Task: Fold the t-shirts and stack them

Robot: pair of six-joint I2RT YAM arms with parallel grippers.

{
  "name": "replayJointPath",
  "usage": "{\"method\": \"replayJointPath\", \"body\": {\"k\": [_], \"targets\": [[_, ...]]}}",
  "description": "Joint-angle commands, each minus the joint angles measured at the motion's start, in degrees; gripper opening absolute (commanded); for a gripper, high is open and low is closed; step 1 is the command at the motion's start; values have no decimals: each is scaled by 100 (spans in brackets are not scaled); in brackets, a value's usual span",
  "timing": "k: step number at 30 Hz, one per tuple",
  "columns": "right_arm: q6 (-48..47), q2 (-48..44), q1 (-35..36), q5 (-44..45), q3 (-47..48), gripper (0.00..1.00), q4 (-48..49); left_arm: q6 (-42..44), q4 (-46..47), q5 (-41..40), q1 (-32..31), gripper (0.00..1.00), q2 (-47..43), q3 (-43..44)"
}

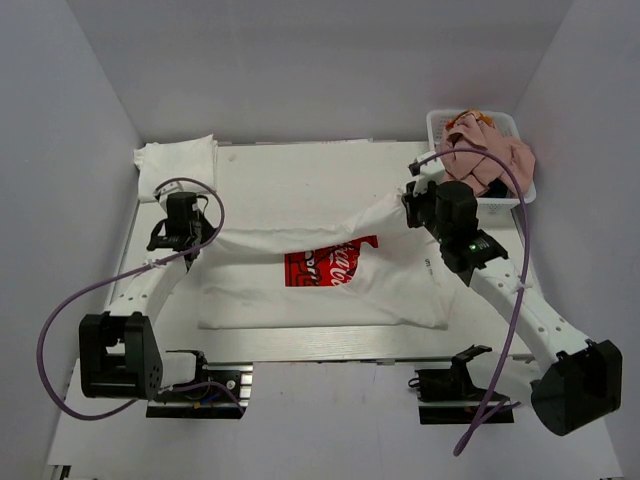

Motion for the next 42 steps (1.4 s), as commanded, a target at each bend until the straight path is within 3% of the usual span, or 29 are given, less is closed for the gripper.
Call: {"method": "replayJointPath", "body": {"k": [1,9,14,17,18,19,20,21,22,23,25,27,28,30,34,39,42], "targets": [[348,-287,82,330,-317,0,-458,-110,141,-90,-64,0,-445,-144],[858,-1262,222,332,-1161,0,-783,-444,-61,-153,-64,0,-867,-846],[1498,-1395,328,104,-1637,0,-1239,-681,-122,-152,-64,0,-1034,-1303],[1920,-1430,354,-370,-1962,2,-1668,-1111,-683,-91,-64,14,-1183,-1304],[2305,-1465,354,-511,-2032,13,-1837,-1321,-1190,-178,-64,17,-1184,-1304],[2649,-1509,354,-791,-2068,25,-2169,-1759,-1473,-248,-64,28,-1280,-1304],[2800,-1640,354,-1107,-2111,50,-2494,-2050,-1824,-423,-64,38,-1420,-1304],[3054,-1876,354,-1432,-2216,90,-2715,-2192,-2333,-425,-64,58,-1482,-1234],[3326,-2183,346,-1539,-2304,90,-2822,-2350,-2529,-486,-64,84,-1561,-1234],[3398,-2343,354,-1836,-2392,90,-2927,-2430,-2722,-556,-64,90,-1710,-1129],[3347,-2912,346,-1813,-2297,90,-3033,-2536,-3198,-801,-64,91,-1851,-839],[3118,-3100,337,-1463,-2121,90,-3060,-2536,-3313,-803,-64,93,-2036,-575],[3057,-3179,328,-1348,-1947,90,-3016,-2475,-3313,-803,-64,99,-2089,-513],[2847,-3066,346,-988,-1884,90,-2674,-2317,-3130,-742,-64,99,-2089,-443],[2389,-2381,346,-855,-1472,90,-1999,-1931,-2393,-57,-64,99,-1547,-303],[1809,-326,582,-1993,-970,90,-999,-1377,-1838,515,-64,99,-397,49],[1738,826,907,-2147,-689,90,-496,-1228,-1600,620,-125,99,37,251]]}}
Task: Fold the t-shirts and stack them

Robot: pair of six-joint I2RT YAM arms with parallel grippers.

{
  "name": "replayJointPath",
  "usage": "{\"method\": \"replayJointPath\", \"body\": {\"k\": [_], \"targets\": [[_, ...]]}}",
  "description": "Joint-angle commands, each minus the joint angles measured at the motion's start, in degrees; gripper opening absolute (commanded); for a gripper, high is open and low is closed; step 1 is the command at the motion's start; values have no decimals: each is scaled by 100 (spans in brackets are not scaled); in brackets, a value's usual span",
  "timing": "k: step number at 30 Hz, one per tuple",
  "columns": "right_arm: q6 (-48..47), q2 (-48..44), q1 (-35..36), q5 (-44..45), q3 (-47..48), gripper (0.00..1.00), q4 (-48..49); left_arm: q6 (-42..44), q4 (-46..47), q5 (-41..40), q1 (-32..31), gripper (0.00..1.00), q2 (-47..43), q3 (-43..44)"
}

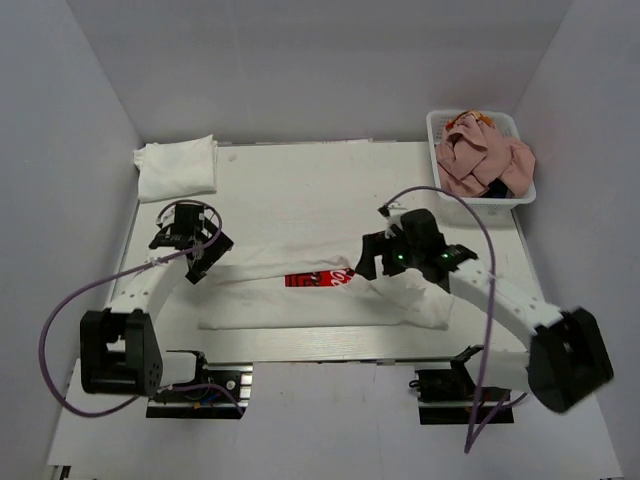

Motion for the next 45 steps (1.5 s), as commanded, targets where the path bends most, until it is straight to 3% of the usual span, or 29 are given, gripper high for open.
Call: {"method": "replayJointPath", "body": {"k": [1,9,15,26,30,39,45], "targets": [[-406,992,342,-412,432,90,1059,340,501,398,-110,99,380,296],[-582,3085,728,-481,1540,90,1984,463,554,407,-295,99,515,498],[-810,3414,1019,124,1814,90,2099,516,422,231,-348,99,127,498],[-1188,3923,1151,125,1833,90,2072,516,317,170,-348,99,259,427],[-1215,3801,1273,-58,1631,90,1924,516,317,100,-348,99,259,533],[-882,2281,1652,178,463,90,1993,516,439,91,-348,99,381,525],[-749,1972,1845,46,-101,90,1923,621,440,38,-348,99,382,524]]}}
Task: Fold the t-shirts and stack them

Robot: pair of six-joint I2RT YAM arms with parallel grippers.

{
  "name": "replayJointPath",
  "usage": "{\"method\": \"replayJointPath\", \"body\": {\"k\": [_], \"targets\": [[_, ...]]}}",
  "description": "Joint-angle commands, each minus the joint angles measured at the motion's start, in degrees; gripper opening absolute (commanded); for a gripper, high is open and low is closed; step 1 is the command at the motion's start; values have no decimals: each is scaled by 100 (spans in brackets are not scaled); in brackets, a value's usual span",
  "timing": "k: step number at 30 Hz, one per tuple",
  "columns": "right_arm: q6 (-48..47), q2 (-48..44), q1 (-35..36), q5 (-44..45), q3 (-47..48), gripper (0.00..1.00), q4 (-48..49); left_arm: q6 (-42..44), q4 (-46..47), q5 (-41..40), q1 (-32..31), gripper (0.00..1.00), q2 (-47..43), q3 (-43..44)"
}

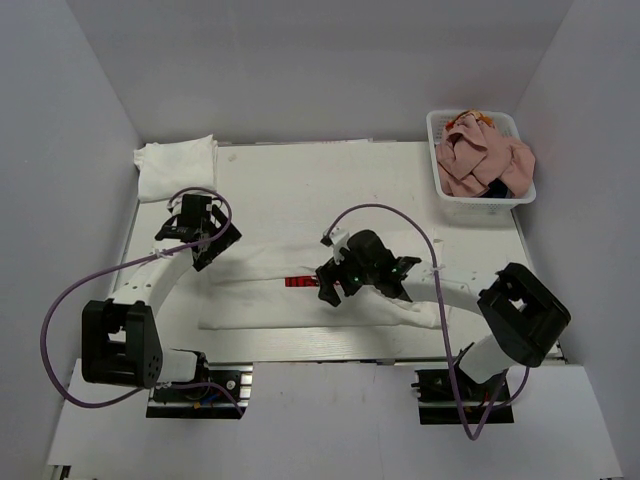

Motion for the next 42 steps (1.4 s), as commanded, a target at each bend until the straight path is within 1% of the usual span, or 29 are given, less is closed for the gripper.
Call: {"method": "replayJointPath", "body": {"k": [1,5,9,10,11,13,14,16,19,22,23,24,26,27,28,30,31,33,34,37,40,41,42], "targets": [[114,-109,116,-44,-296,90,-68,112,101,-74,-20,99,-62,85],[132,-284,222,149,-314,90,-95,183,250,-74,-20,99,-9,330],[157,-618,257,229,-305,90,54,463,698,321,-73,99,263,515],[167,-819,257,229,-314,90,116,464,751,322,-73,99,481,576],[202,-908,257,255,-340,90,377,464,752,322,-73,99,614,629],[290,-1136,240,334,-393,90,529,464,673,138,-125,99,877,691],[307,-1163,240,430,-384,90,686,464,594,137,-125,99,1140,691],[325,-1164,231,772,-306,90,845,464,506,76,-186,99,1370,691],[238,-883,222,1134,-51,90,934,464,383,163,-240,99,1582,691],[403,-259,205,1510,406,90,899,464,330,234,-310,99,1591,691],[448,194,213,1556,598,90,898,464,278,234,-362,99,1538,604],[465,347,231,1556,809,90,898,412,277,234,-363,99,1468,551],[466,716,222,1364,1064,90,846,411,225,103,-415,99,1223,402],[483,1057,231,1302,1188,90,863,411,224,102,-415,99,1143,297],[457,1165,231,1162,1258,90,863,411,224,102,-415,99,1073,243],[466,1558,240,1056,1539,90,802,411,224,321,-415,99,958,68],[466,1631,231,986,1584,90,784,411,285,592,-415,99,888,6],[483,1771,248,985,1742,90,740,411,469,857,-468,99,818,-230],[501,1833,240,724,1760,90,732,411,540,1006,-468,99,756,-319],[518,1843,266,336,1699,90,775,411,602,1008,-468,99,756,-512],[414,1816,257,-244,1541,90,889,411,252,823,-468,99,756,-460],[378,1816,257,-602,1514,90,881,411,181,753,-468,99,660,-391],[221,1825,318,-728,1471,90,855,411,119,683,-468,99,433,-329]]}}
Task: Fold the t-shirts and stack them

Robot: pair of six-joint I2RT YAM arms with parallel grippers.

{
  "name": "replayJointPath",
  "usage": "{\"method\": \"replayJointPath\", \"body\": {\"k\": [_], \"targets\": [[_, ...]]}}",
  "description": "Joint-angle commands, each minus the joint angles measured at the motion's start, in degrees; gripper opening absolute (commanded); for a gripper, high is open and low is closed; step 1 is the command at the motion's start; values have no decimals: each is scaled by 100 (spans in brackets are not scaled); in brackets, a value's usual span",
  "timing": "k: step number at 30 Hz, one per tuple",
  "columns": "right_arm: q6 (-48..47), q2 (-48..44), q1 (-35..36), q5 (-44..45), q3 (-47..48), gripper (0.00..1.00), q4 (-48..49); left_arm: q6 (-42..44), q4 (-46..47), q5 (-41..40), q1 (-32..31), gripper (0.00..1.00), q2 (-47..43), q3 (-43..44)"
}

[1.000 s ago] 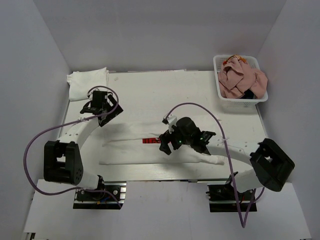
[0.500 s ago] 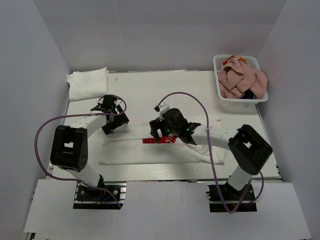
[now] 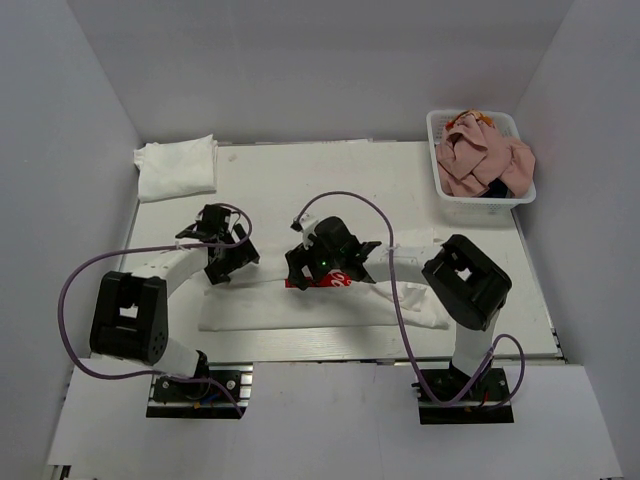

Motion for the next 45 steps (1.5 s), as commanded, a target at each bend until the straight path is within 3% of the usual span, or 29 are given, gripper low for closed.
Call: {"method": "replayJointPath", "body": {"k": [1,9,17,25,29,36,45], "targets": [[-278,-61,105,-958,-129,90,179,2,-338,-65,-25,99,-607,78],[-895,-649,298,-916,-1244,90,442,73,-620,-4,-77,99,-1777,360],[-982,-1643,456,-256,-2037,90,1260,20,-259,-4,-77,99,-1111,140],[-1229,-1766,553,-124,-2178,90,1136,20,-75,58,-77,99,-854,-114],[-1228,-1749,579,-247,-2222,90,1269,-129,-4,-346,-77,99,-855,-431],[-1413,-1758,632,-361,-1950,90,1497,-182,-48,-698,-77,99,-968,-168],[-1659,-291,693,-950,-19,90,1472,-427,-821,-1119,2,99,-1531,728]]}}
